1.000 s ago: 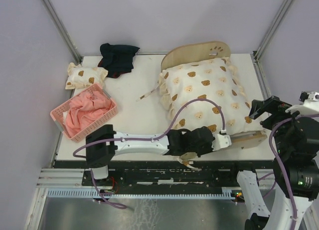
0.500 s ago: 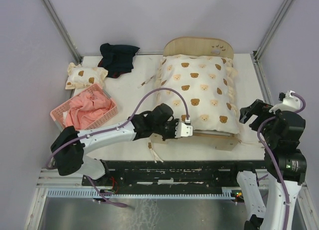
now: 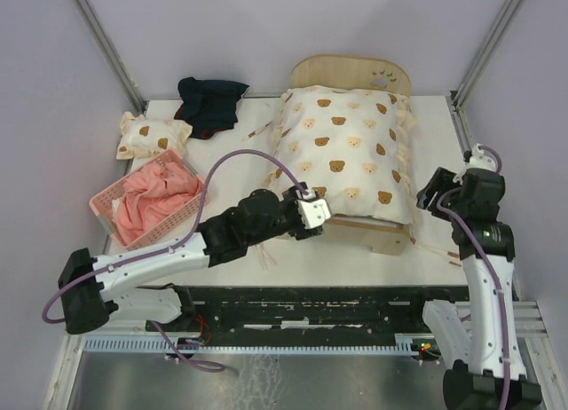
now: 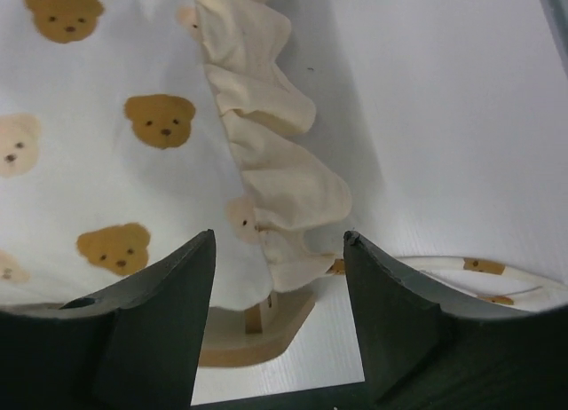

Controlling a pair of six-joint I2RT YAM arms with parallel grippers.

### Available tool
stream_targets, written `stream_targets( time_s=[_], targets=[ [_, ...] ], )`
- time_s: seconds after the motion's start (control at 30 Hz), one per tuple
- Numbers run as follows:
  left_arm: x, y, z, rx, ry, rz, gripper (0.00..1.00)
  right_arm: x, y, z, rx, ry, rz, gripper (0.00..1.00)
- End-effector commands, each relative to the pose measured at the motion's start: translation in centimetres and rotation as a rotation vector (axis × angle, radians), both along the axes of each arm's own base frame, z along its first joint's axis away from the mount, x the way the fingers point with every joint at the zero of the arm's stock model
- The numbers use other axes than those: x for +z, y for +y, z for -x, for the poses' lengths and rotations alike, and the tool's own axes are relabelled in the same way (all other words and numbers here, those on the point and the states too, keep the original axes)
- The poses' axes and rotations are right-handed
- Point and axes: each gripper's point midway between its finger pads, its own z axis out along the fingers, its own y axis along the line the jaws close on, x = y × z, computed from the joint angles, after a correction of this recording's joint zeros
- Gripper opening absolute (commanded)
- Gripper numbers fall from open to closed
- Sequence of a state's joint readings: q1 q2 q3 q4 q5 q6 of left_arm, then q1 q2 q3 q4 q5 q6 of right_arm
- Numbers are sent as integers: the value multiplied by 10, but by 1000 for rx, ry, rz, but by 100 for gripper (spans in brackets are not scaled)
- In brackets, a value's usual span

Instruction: Set up the pet bed

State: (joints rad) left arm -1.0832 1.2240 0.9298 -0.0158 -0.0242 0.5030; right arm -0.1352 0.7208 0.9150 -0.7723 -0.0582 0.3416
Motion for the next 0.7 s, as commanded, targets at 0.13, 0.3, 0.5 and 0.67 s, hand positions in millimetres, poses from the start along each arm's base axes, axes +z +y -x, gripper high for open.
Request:
stream_targets(
  time_s=[0.13,0.3,0.5,0.67],
  targets=[
    [77,36,-17,429,334,657,73,-51,-13,-35,-73,79,-14,56],
    [68,71,-14,667,610,912,67,-76,-2,-28,-43,139,-68,51],
    [36,75,-3,885,902,1108,58,-94,24,-9,51,176,-98,54],
    [7,68,15,1120,1020,1133,55,-91,66,2,153,143,-152,51]
  ],
)
